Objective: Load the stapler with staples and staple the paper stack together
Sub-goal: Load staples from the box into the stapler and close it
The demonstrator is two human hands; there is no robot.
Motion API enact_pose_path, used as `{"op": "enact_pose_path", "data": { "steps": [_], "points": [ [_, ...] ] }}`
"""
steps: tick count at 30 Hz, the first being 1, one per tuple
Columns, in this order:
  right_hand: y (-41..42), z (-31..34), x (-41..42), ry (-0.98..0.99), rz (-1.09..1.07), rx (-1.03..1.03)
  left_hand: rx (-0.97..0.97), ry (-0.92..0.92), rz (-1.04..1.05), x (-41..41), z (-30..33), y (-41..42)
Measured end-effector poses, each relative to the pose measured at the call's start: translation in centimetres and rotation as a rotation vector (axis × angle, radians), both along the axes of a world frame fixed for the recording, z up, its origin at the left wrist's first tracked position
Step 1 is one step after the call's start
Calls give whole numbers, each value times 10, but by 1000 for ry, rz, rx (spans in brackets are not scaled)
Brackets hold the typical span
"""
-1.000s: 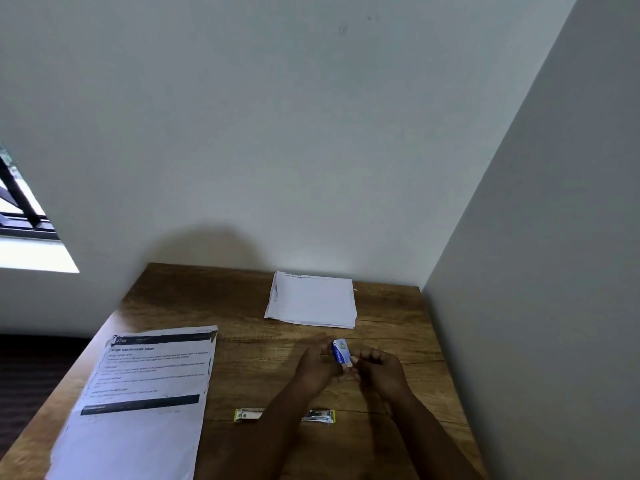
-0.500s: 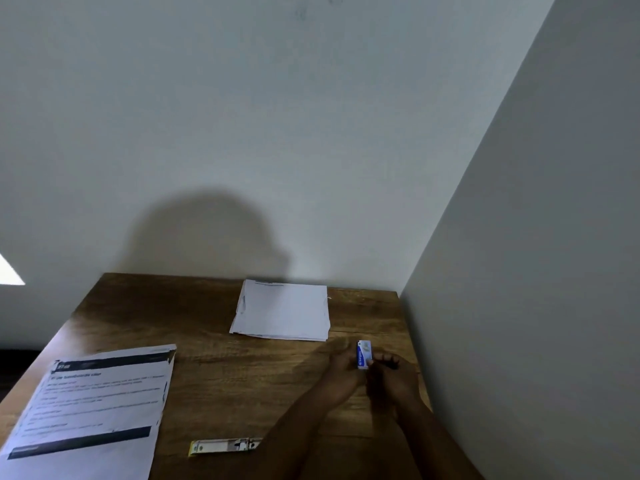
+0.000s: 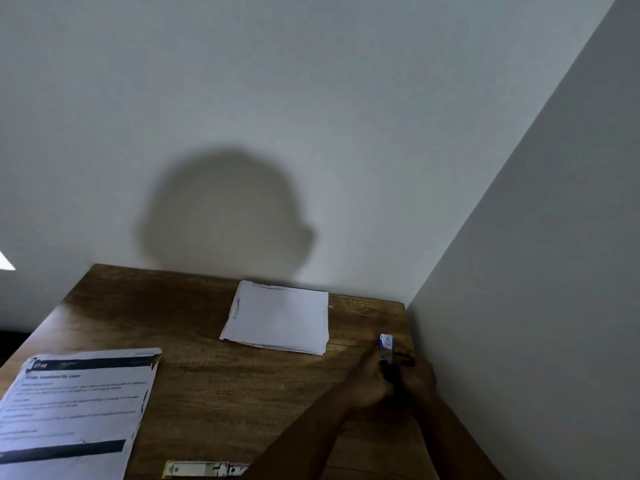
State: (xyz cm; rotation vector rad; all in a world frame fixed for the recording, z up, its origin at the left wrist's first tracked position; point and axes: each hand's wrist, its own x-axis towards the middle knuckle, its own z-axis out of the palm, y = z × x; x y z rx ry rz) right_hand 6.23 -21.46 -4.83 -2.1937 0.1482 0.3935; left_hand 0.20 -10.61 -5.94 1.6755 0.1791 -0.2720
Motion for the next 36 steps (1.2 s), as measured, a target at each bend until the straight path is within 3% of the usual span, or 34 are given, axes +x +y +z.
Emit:
{"op": "enact_pose_path", "data": {
  "steps": [6, 11, 18, 23, 28, 36],
  "points": [
    [0, -4, 6, 37, 36, 38, 23, -10, -12, 12, -4, 2],
    [2, -2, 0, 0, -72, 58, 98, -19, 6, 8, -11, 11],
    [35, 3, -38, 65, -17, 158, 211, 91, 73, -34, -6, 60],
    [65, 11, -77, 196, 165, 288, 367, 113, 78, -70, 8, 99],
    [75, 7, -115, 306, 544, 238, 586, 213, -103, -118, 8, 129],
    [73, -1, -142, 151, 907, -160, 753, 173, -218, -168, -7, 123]
  ]
}}
